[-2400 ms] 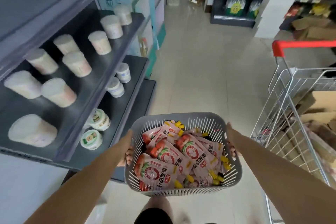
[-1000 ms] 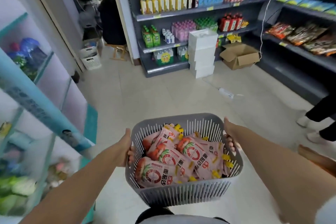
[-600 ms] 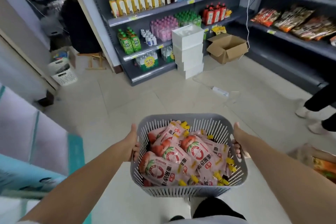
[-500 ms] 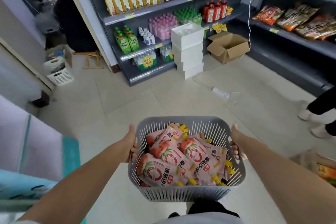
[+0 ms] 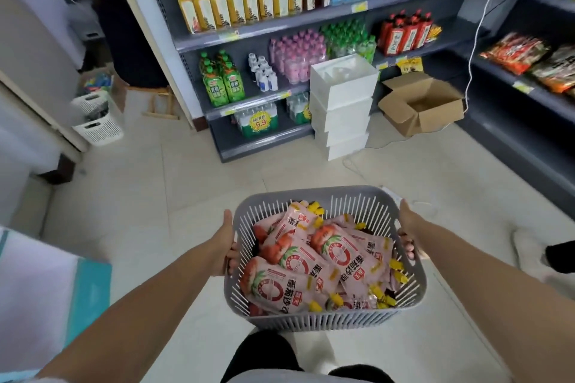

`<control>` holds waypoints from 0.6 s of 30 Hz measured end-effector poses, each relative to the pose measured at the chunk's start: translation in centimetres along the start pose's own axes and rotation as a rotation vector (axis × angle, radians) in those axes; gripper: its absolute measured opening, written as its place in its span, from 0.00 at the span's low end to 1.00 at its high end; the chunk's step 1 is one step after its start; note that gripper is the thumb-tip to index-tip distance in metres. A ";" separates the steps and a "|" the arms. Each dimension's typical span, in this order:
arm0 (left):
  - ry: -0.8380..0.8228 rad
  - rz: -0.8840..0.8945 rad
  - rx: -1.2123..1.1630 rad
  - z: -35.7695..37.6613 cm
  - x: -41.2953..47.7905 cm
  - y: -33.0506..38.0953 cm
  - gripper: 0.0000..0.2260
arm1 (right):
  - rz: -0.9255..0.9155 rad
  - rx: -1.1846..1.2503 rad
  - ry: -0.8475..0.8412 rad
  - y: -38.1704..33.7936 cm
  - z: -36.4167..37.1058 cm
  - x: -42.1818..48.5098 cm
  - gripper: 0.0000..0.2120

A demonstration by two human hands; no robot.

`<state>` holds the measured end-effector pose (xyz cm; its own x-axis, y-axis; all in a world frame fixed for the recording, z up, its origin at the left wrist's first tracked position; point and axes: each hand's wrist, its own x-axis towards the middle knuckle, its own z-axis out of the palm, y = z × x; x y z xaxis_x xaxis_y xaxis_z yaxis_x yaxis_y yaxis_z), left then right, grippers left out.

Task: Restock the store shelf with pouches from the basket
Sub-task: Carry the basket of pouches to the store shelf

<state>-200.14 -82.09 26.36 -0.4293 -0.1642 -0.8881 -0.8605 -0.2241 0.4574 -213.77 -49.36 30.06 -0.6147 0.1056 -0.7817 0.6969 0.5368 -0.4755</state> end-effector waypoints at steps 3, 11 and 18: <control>-0.016 -0.029 0.011 0.3 3.0 5.5 0.33 | 0.041 0.013 -0.032 -4.9 -1.8 3.5 0.33; -0.131 -0.056 0.111 1.9 12.4 24.5 0.34 | 0.083 0.078 -0.002 -17.5 -6.1 14.9 0.35; -0.082 0.061 0.194 4.2 18.2 41.3 0.35 | 0.038 0.223 0.101 -28.3 -10.0 21.3 0.36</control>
<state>-244.68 -90.29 28.91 -0.4960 -0.0908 -0.8635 -0.8656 -0.0263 0.5000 -250.31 -53.94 30.93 -0.6124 0.2119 -0.7616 0.7778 0.3339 -0.5325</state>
